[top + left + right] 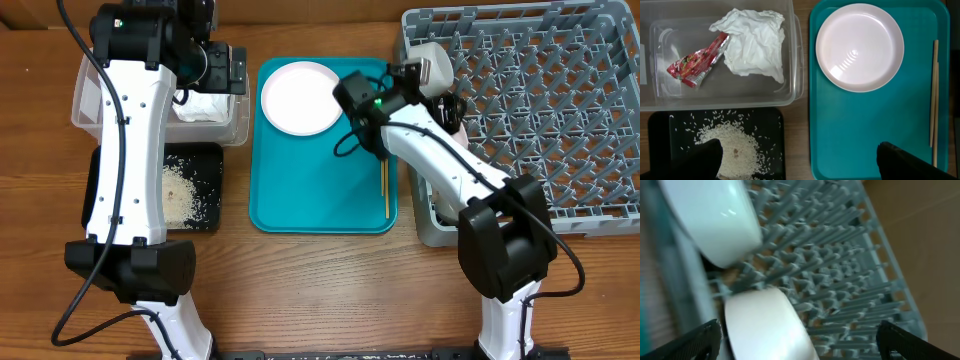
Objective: Sort waste into correct bins and load items into the dishwasher
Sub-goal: 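Reach the right gripper to the white plate and grasp its rim, then lift the white plate into the rack and stand it upright, then move the right gripper to the chopsticks and grasp one, then carry the chopstick into the rack and release it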
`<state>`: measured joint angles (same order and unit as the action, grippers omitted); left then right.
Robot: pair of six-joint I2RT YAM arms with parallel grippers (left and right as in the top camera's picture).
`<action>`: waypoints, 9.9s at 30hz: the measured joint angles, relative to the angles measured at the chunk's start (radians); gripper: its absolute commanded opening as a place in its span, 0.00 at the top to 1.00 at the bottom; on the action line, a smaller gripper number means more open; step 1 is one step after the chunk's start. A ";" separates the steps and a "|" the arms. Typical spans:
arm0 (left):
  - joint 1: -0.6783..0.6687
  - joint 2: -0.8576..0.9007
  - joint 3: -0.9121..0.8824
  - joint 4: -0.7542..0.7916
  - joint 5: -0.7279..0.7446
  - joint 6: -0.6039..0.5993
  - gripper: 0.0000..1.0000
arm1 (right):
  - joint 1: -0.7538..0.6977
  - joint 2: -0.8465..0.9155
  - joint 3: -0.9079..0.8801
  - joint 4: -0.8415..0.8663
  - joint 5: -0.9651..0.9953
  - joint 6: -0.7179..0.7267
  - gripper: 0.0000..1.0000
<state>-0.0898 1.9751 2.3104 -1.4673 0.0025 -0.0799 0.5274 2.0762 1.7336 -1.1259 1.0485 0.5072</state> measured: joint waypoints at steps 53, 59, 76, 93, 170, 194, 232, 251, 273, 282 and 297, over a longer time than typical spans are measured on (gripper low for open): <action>0.000 0.000 0.000 0.000 0.000 0.000 0.00 | -0.028 0.332 0.212 0.389 -0.975 0.416 0.96; 0.000 0.000 0.000 0.000 0.000 0.000 0.00 | -0.032 0.332 0.225 0.349 -0.990 0.429 0.96; 0.000 0.000 0.000 0.000 0.000 0.000 0.00 | -0.128 0.024 0.393 0.138 -0.700 -0.013 0.96; 0.000 0.000 0.000 0.000 0.000 0.000 0.00 | -0.367 -0.087 0.388 0.129 -0.056 -0.388 0.96; -0.002 0.000 0.000 0.000 0.000 0.000 0.00 | -0.056 0.078 -0.027 0.139 -0.950 -0.190 0.39; -0.002 0.000 0.000 0.000 0.000 0.000 0.00 | -0.068 0.156 -0.026 0.136 -0.924 -0.163 0.48; -0.002 0.000 0.000 0.000 0.000 0.000 0.00 | -0.055 0.175 0.016 0.200 -0.937 -0.233 0.49; -0.002 0.000 0.000 0.000 0.000 0.000 0.00 | -0.060 0.189 0.013 0.211 -0.945 -0.240 0.76; -0.002 0.000 0.000 0.000 0.000 0.000 0.00 | -0.063 0.213 0.442 -0.197 -0.970 -0.247 0.96; -0.002 0.000 0.000 0.000 0.000 0.000 0.00 | -0.103 0.004 0.623 -0.388 -0.974 -0.247 0.96; -0.002 0.000 0.000 0.000 0.000 0.000 0.00 | -0.403 -0.179 0.492 -0.552 -0.881 -0.392 0.96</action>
<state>-0.0917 1.9751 2.3104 -1.4677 0.0025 -0.0799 0.1242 1.8969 2.2261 -1.6779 0.1673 0.1150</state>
